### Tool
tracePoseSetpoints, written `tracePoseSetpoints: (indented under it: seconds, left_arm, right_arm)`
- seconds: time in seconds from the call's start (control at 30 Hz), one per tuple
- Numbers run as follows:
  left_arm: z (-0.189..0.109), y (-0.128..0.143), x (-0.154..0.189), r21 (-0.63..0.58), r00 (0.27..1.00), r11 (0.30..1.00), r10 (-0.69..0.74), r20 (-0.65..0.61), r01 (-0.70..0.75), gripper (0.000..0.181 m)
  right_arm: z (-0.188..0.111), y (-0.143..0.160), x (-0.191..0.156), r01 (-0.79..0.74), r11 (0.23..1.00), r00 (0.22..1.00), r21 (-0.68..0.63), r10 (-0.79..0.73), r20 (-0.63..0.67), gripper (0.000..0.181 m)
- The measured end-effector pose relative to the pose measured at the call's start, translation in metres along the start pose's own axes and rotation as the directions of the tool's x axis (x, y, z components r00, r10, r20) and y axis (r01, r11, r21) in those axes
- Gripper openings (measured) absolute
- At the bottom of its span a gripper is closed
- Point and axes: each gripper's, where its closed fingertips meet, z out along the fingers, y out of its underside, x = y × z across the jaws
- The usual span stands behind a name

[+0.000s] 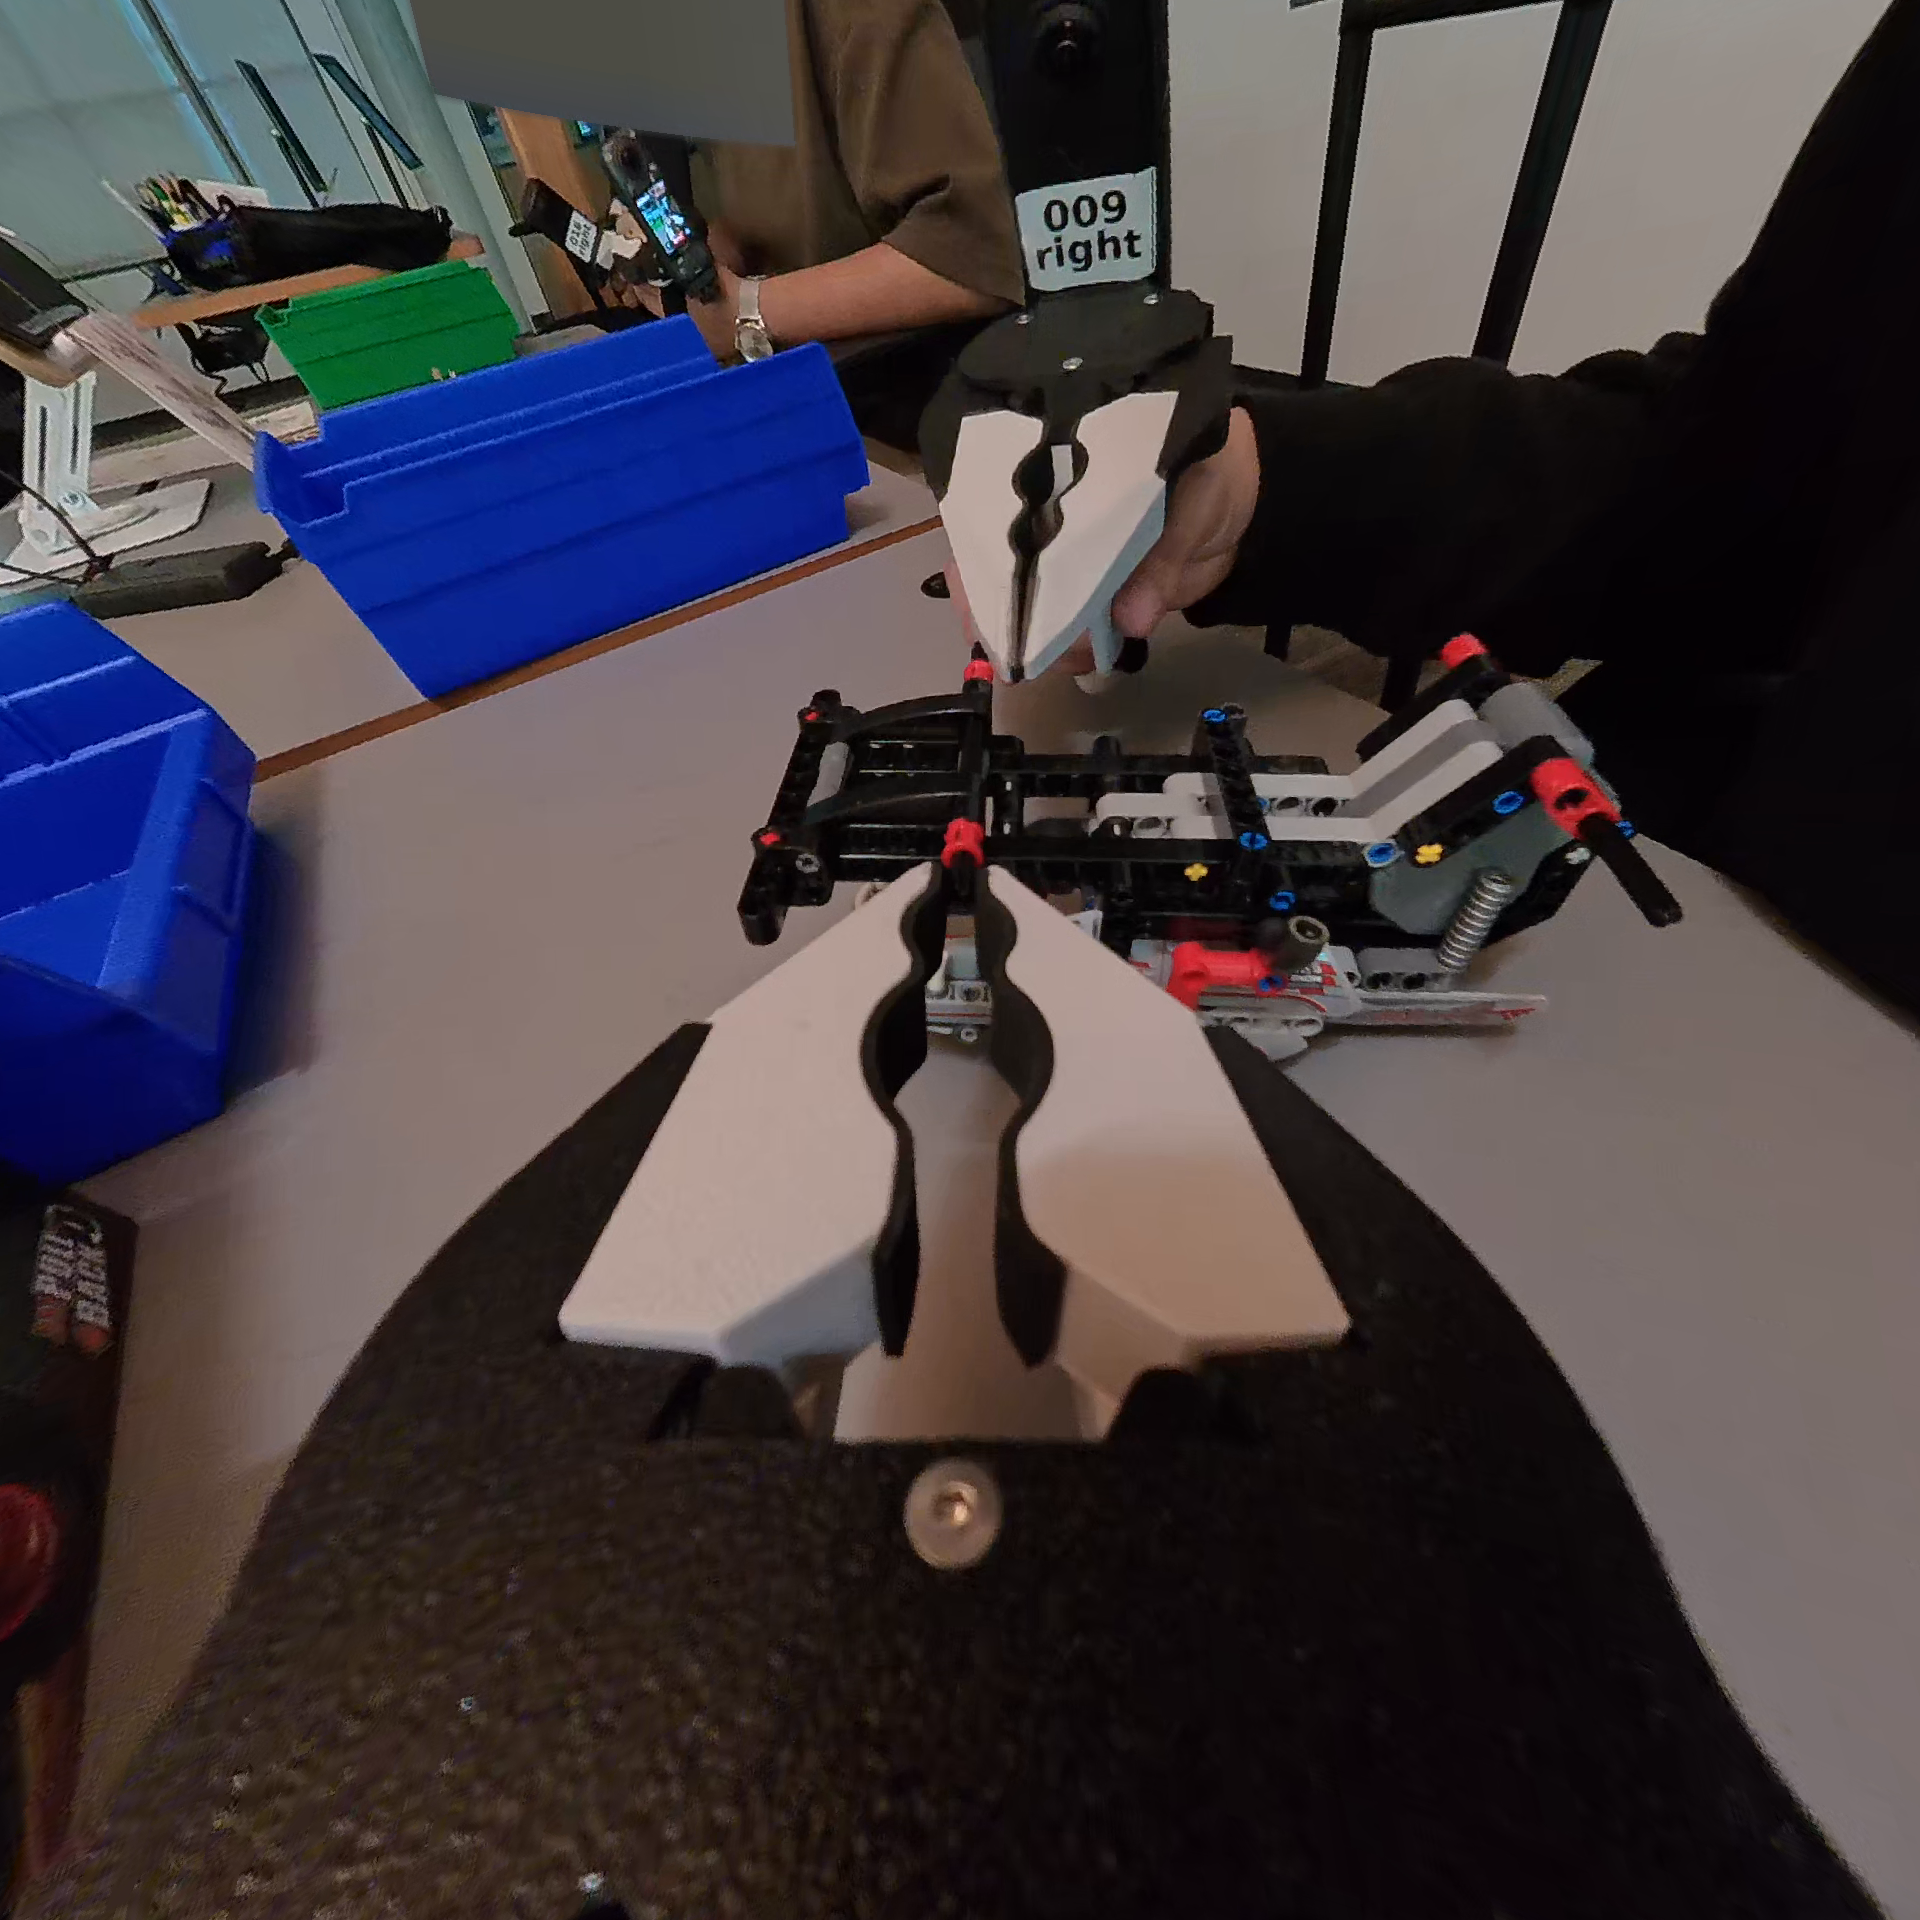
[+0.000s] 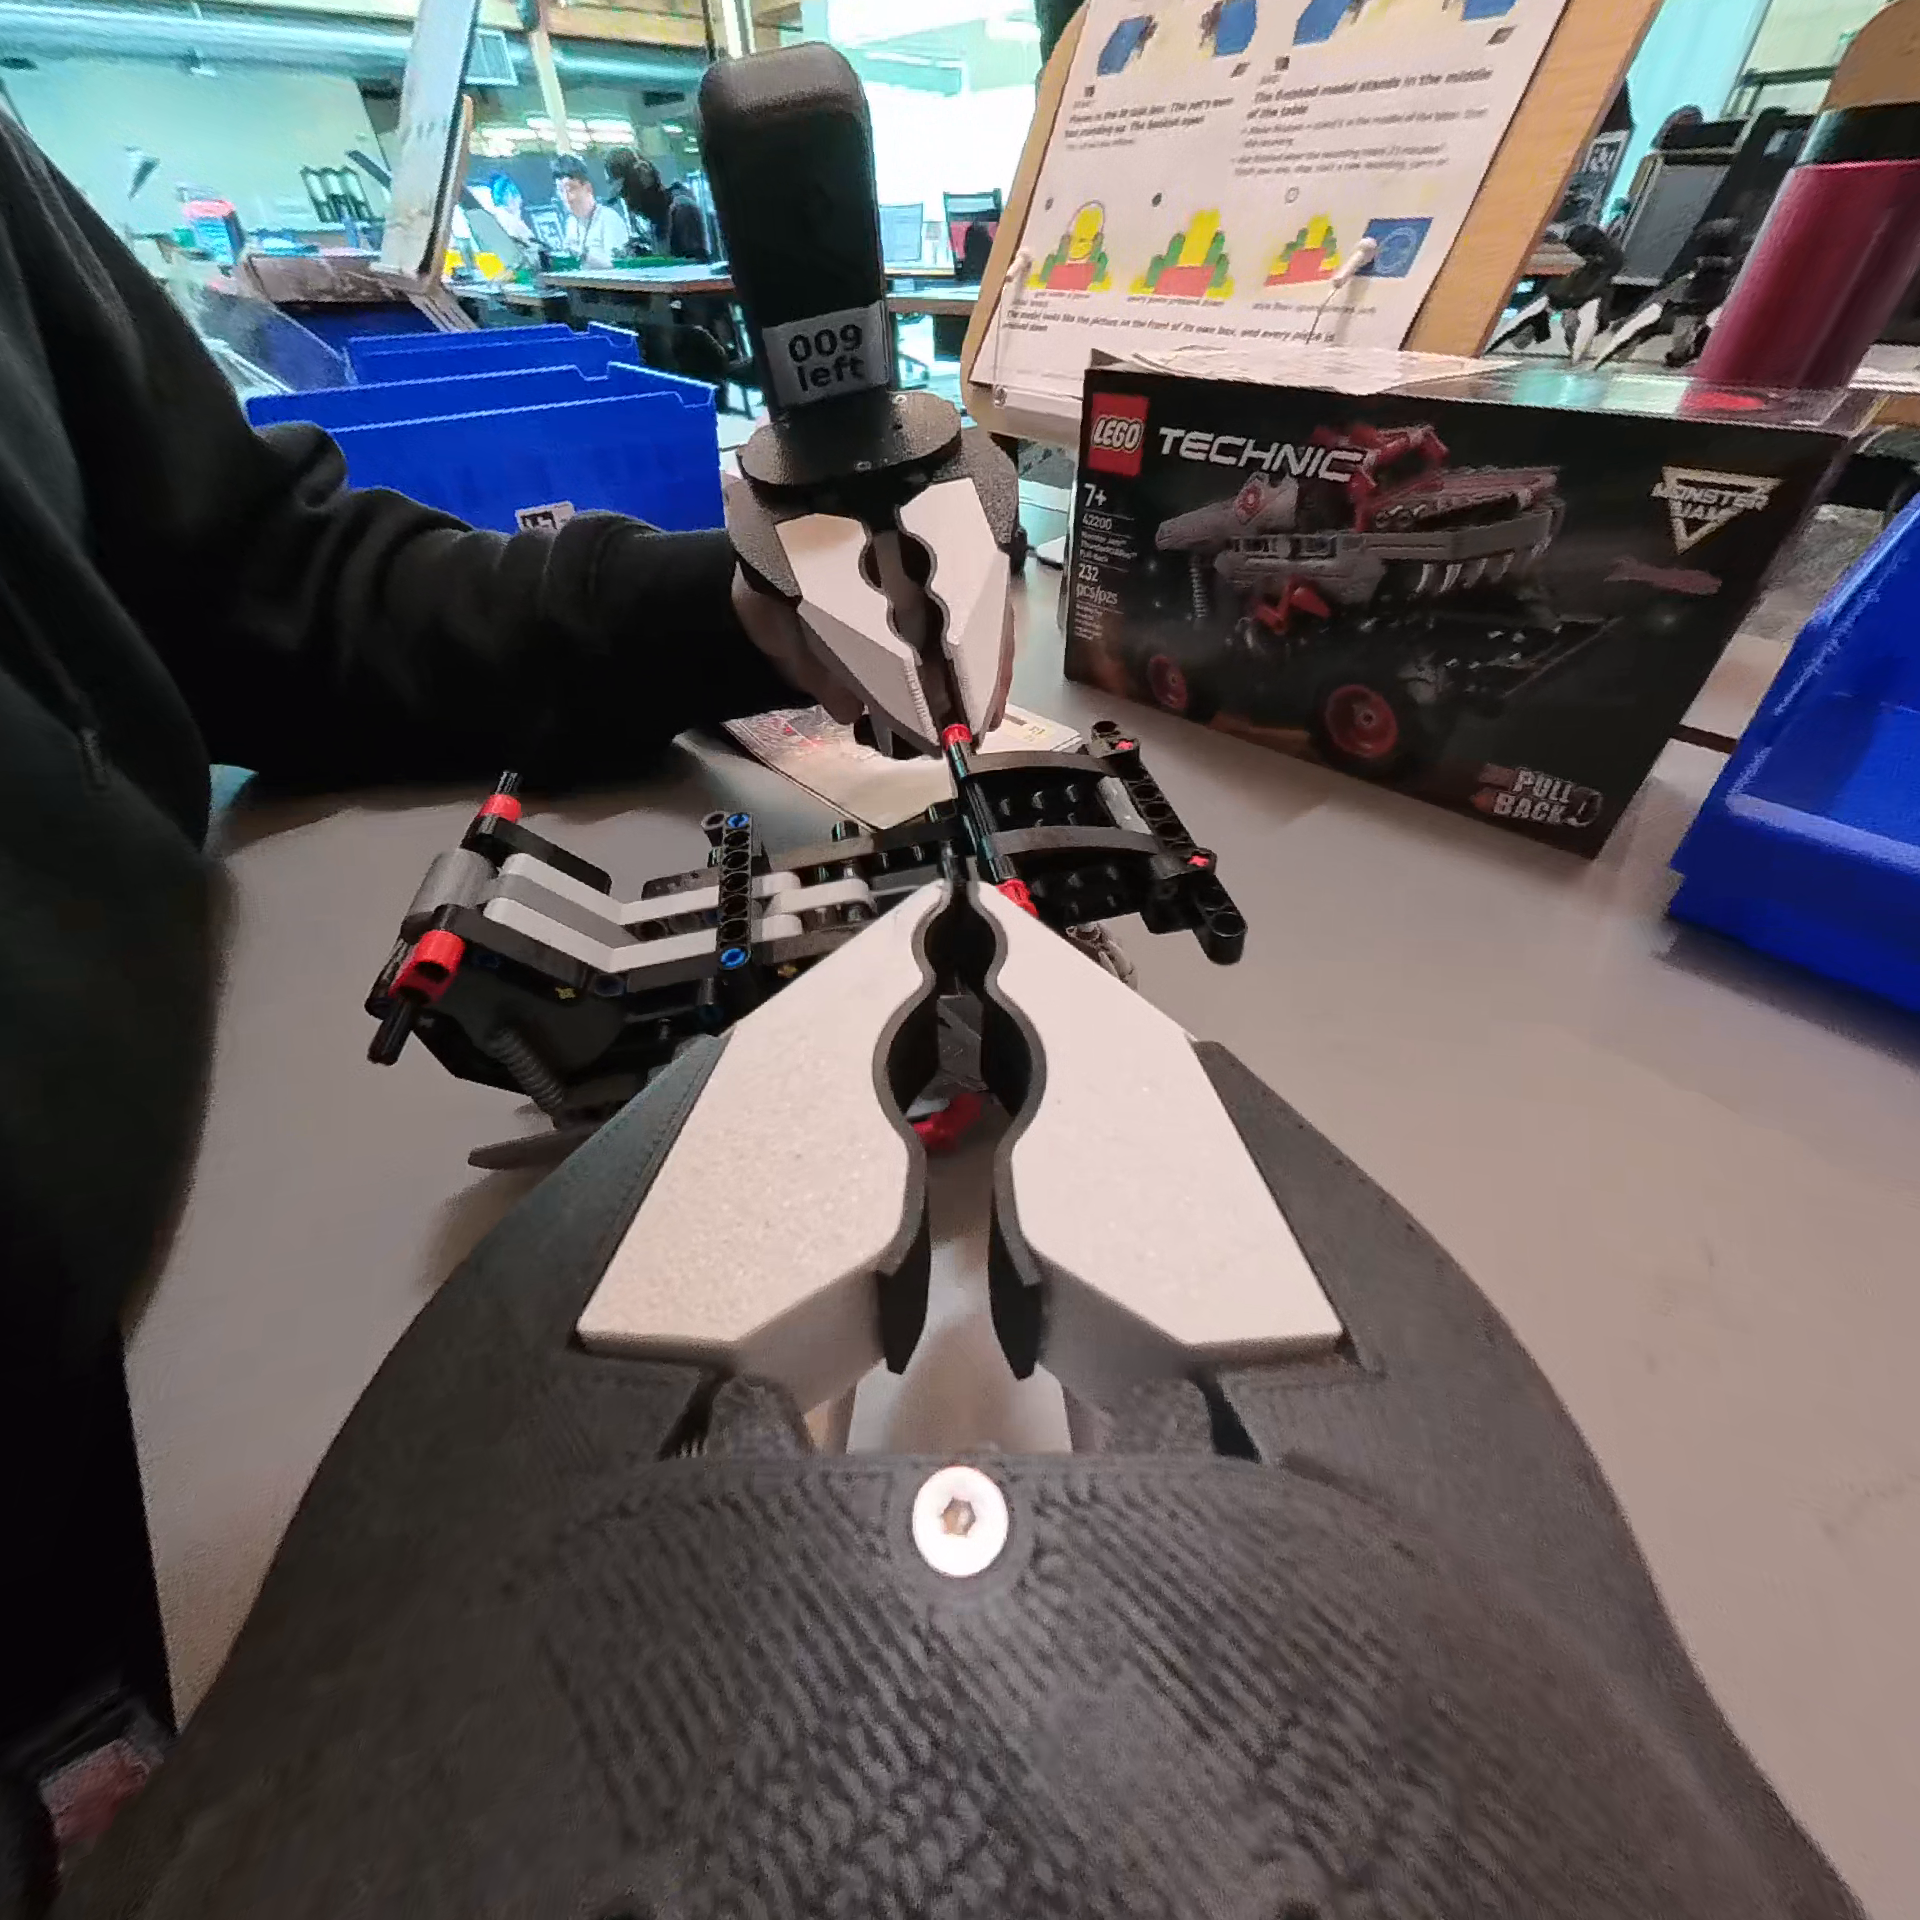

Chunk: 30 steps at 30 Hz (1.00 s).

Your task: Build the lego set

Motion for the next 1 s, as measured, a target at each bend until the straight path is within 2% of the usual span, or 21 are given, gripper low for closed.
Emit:
tracePoseSetpoints:
  seconds: [0.13, 0.2, 0.27, 0.4, 0.63, 0.77, 0.87, 1.0]
  left_arm:
    - [-0.003, 0.002, -0.002, -0.009, 1.0, 1.0, 0.006, 0.007, -0.005, 0.002]
    - [-0.002, 0.001, -0.002, -0.001, 1.0, 1.0, 0.001, 0.004, -0.001, 0.002]
    - [-0.001, 0.0, -0.001, 0.011, 1.0, 1.0, -0.006, -0.004, 0.006, 0.002]
    - [0.001, -0.003, -0.001, 0.018, 1.0, 1.0, -0.007, -0.002, 0.007, 0.004]
    - [0.007, -0.009, -0.003, 0.05, 1.0, 0.999, -0.005, -0.008, 0.006, 0.008]
    - [0.017, -0.008, -0.001, 0.028, 0.998, 0.999, -0.017, -0.061, 0.019, 0.015]
    - [0.023, -0.004, 0.004, 0.006, 0.993, 1.0, -0.029, -0.116, 0.03, 0.006]
    - [0.02, -0.003, 0.003, 0.007, 0.996, 1.0, 0.004, -0.088, -0.003, 0.005]
  right_arm:
    - [-0.017, -0.004, 0.019, 0.024, 1.0, 0.996, 0.005, -0.024, -0.083, 0.003]
    - [-0.023, -0.009, 0.023, 0.0, 0.999, 0.997, 0.039, 0.003, -0.074, 0.009]
    - [-0.02, -0.005, 0.023, 0.009, 1.0, 0.998, -0.004, -0.01, -0.054, 0.014]
    - [-0.011, 0.0, 0.016, 0.027, 0.999, 1.0, -0.034, -0.026, 0.018, 0.0]
    - [-0.006, 0.0, 0.013, 0.023, 0.999, 0.999, -0.027, -0.021, 0.043, 0.0]
    - [-0.005, -0.001, 0.011, 0.011, 1.0, 0.999, -0.016, -0.01, 0.053, 0.0]
    - [-0.003, -0.001, 0.009, 0.01, 1.0, 0.998, -0.022, -0.009, 0.058, 0.0]
    - [-0.016, -0.003, 0.012, -0.007, 1.0, 1.0, -0.024, 0.008, 0.024, 0.019]
